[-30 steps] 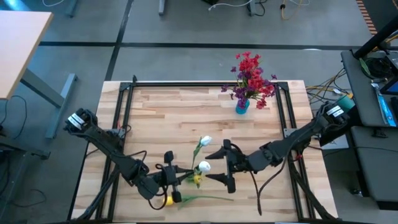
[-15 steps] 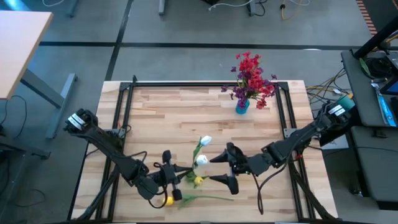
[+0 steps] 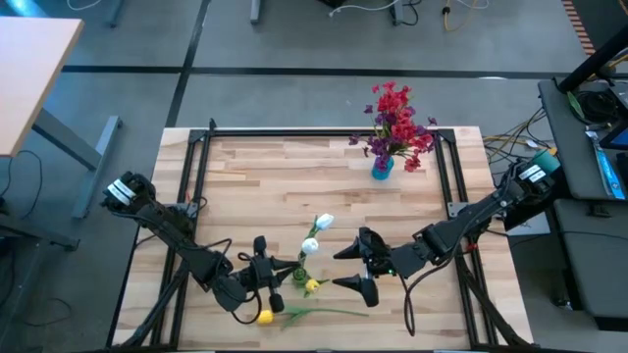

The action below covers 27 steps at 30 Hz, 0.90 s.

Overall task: Sort flowers into vase by color
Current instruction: Put the white flower into the green vase, then put the yellow flower into the green vase

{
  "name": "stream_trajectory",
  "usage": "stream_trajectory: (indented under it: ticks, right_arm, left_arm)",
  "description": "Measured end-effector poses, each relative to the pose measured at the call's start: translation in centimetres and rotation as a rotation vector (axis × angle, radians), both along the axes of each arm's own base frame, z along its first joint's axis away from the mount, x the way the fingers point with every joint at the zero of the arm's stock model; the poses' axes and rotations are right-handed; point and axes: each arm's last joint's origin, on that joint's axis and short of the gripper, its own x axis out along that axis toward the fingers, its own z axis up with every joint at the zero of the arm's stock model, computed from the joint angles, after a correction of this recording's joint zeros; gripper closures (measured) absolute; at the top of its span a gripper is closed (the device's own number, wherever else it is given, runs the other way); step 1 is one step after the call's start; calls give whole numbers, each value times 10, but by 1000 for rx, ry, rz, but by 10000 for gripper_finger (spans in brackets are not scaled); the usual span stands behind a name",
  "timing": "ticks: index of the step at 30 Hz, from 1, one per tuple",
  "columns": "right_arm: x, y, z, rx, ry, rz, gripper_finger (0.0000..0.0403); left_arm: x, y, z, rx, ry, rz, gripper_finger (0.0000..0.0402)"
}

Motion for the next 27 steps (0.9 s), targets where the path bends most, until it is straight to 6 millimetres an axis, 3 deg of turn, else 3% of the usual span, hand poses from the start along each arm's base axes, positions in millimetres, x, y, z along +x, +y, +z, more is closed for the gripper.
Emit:
stream_trajectory:
  ticks: [11, 27]
  right_arm:
    - [-8, 3, -14, 99, 164, -15, 79]
    - [-26, 32, -26, 140, 255, 31, 79]
  left_arm:
    - [-6, -3, -6, 25, 17, -17, 391]
    - [-16, -15, -3, 9, -12, -47, 229]
